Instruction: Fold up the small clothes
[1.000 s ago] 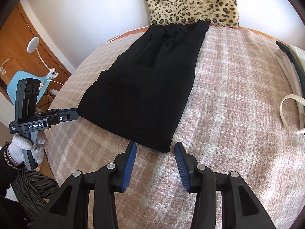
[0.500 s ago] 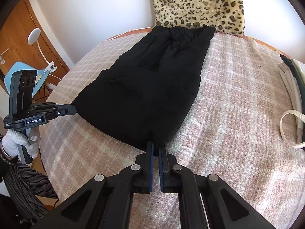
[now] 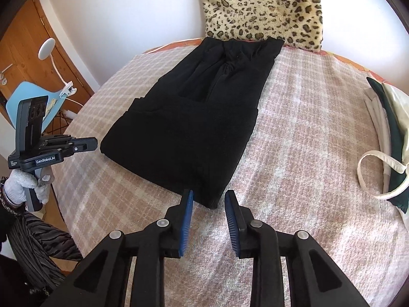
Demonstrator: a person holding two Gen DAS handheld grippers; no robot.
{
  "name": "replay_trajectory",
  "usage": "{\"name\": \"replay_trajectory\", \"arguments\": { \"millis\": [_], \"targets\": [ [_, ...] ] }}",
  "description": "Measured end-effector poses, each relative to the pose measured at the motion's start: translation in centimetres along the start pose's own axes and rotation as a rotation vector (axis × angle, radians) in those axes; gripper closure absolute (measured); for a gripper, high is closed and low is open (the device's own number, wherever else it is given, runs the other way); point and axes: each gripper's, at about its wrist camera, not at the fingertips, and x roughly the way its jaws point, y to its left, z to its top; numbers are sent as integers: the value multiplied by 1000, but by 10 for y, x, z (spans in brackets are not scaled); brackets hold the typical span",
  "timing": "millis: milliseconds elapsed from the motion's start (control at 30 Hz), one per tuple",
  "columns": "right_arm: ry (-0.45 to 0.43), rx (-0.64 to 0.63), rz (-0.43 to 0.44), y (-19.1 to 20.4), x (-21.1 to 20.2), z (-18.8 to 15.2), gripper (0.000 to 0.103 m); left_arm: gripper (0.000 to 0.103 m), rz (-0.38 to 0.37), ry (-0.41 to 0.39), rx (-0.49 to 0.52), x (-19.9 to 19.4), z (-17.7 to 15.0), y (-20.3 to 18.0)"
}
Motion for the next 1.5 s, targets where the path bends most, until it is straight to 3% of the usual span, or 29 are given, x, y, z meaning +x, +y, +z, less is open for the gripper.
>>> {"name": "replay_trajectory", "arguments": {
  "millis": [200, 300, 333, 767, 867, 1167, 1500],
  "targets": [
    [-68, 38, -31, -12, -6, 20, 72, 89, 15, -64, -23, -5, 28, 7],
    [-80, 43, -37, -14, -2, 30, 71, 61, 15, -92, -48, -1, 38, 13],
    [-81, 42, -38, -15, 1, 33, 71, 59, 13, -95, -52, 1, 41, 14],
    [-92, 207, 36, -58, 23, 72, 67, 59, -48, -67, -212, 30, 81, 54],
    [-95, 204, 20, -64, 28, 80, 61, 59, -56, -63, -236, 41, 94, 64],
    [-100, 174, -1, -84, 46, 126, 60, 59, -63, -50, -214, 82, 150, 83],
    [-82, 282, 77, -137, 97, 194, 60, 59, -76, -49, -224, 131, 211, 102]
  ]
}}
